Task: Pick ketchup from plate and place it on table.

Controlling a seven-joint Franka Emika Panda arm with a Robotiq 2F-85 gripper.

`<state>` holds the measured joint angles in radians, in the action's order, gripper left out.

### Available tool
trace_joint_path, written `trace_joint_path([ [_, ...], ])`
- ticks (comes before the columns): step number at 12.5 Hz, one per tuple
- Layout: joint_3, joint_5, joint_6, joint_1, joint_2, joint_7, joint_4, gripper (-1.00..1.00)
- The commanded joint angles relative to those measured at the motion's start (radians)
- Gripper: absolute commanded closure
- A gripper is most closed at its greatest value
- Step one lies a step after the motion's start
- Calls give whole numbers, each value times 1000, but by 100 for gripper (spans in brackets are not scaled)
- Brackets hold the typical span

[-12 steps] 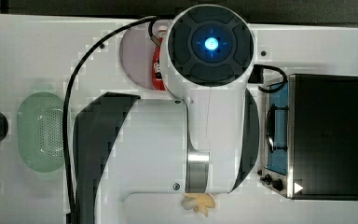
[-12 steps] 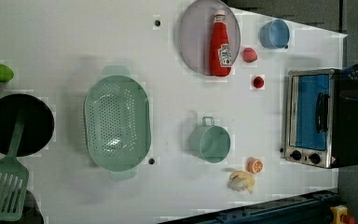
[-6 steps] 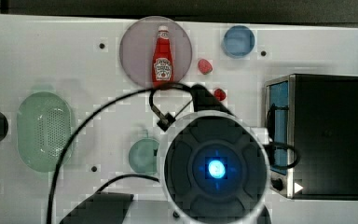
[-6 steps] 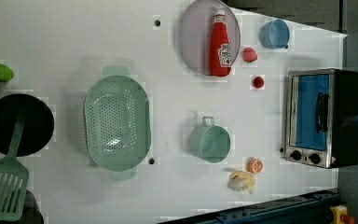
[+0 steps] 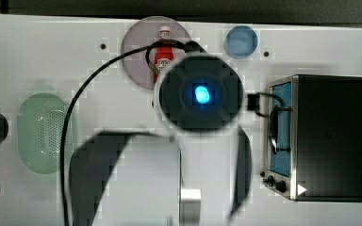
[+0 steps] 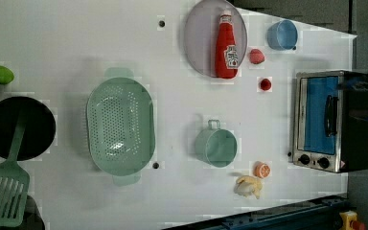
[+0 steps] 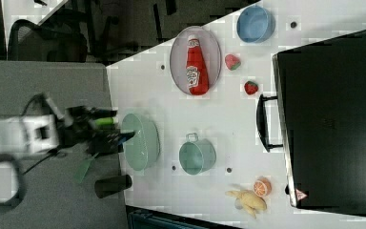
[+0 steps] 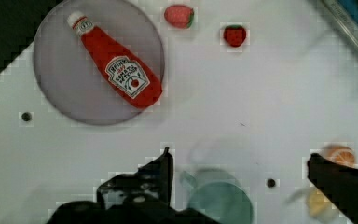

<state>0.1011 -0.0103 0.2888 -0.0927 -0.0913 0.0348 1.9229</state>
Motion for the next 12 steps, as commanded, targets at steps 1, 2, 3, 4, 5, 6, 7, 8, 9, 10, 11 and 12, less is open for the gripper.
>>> trace_joint_path([
  [1,27,-2,84,-4,110,-31,33,-100],
  [2,33,-2,132,-1,150,-25,33,-100],
  [3,37,-2,180,2,191,-18,32,-100],
  [4,40,-2,224,7,234,-4,32,-100],
  [5,43,-2,269,12,276,28,30,-100],
  [6,45,-2,309,14,317,74,30,-100],
  [7,46,-1,349,16,359,131,28,-100],
  [8,47,-1,385,17,400,201,21,-100],
  [9,47,-1,418,18,441,279,7,-100],
  [10,47,-1,441,18,480,355,-12,-100],
  [11,47,0,453,18,519,430,-36,-100],
  [12,47,0,461,19,556,507,-65,-100],
])
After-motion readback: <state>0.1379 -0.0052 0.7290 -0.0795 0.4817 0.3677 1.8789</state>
